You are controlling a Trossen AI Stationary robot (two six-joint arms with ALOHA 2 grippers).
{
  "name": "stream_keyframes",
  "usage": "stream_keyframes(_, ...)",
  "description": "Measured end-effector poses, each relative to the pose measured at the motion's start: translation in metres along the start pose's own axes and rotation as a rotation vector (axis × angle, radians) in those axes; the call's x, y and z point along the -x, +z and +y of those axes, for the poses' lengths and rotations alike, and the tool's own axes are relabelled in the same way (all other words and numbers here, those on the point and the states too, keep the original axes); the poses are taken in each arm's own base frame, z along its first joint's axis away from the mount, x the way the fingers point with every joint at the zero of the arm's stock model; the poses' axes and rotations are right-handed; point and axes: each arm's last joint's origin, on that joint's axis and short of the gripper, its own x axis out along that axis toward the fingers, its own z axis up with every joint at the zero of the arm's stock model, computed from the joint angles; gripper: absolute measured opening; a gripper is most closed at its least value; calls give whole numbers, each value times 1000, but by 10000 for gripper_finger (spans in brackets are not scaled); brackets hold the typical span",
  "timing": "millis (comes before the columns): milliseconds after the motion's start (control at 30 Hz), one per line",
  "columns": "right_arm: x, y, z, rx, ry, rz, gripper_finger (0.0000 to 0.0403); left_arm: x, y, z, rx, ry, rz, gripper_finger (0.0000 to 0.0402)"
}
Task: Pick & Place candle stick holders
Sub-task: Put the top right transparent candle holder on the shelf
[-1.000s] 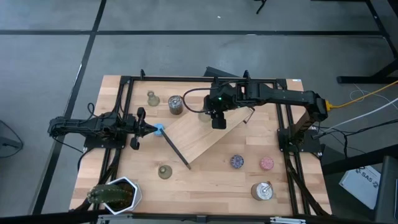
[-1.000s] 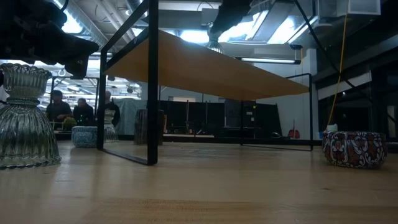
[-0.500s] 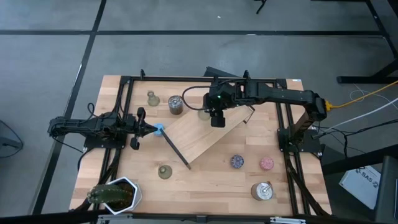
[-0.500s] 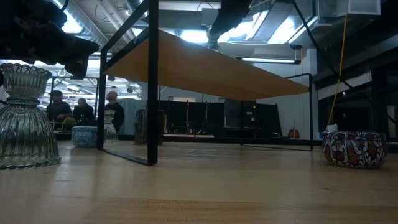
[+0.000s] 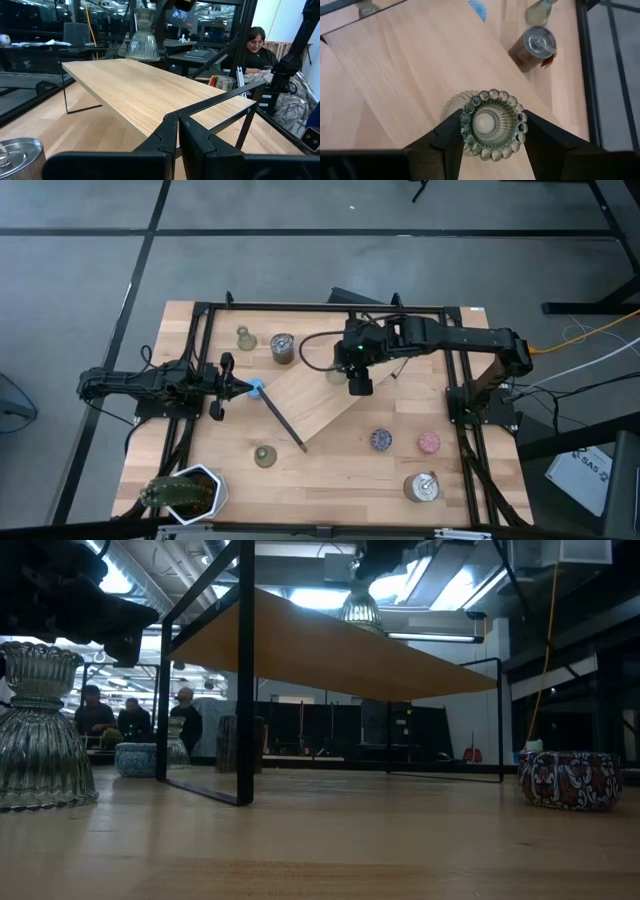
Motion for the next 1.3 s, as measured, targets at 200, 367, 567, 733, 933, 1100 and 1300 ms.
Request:
stream_keyframes(200,0,-12,7,13,-3,-1,179,0,0,0,0,0,-1,11)
stream_keyframes(367,2,-23,12,24,-29,8,179,0,0,0,0,0,-2,11)
stream_keyframes(567,7,-28,15,27,-25,0,179,0,0,0,0,-1,-4,12)
stream_keyframes(733,6,-32,16,36,-24,5,179,0,1,0,0,-1,-5,11)
stream_keyframes(933,6,-31,22,65,2,2,179,0,1,0,0,-1,-6,12)
stream_keyframes(1100,7,-31,28,92,46,-7,179,0,1,0,0,-1,-6,10)
stream_keyframes(1300,5,-29,33,103,59,-11,179,0,1,0,0,-1,-6,13)
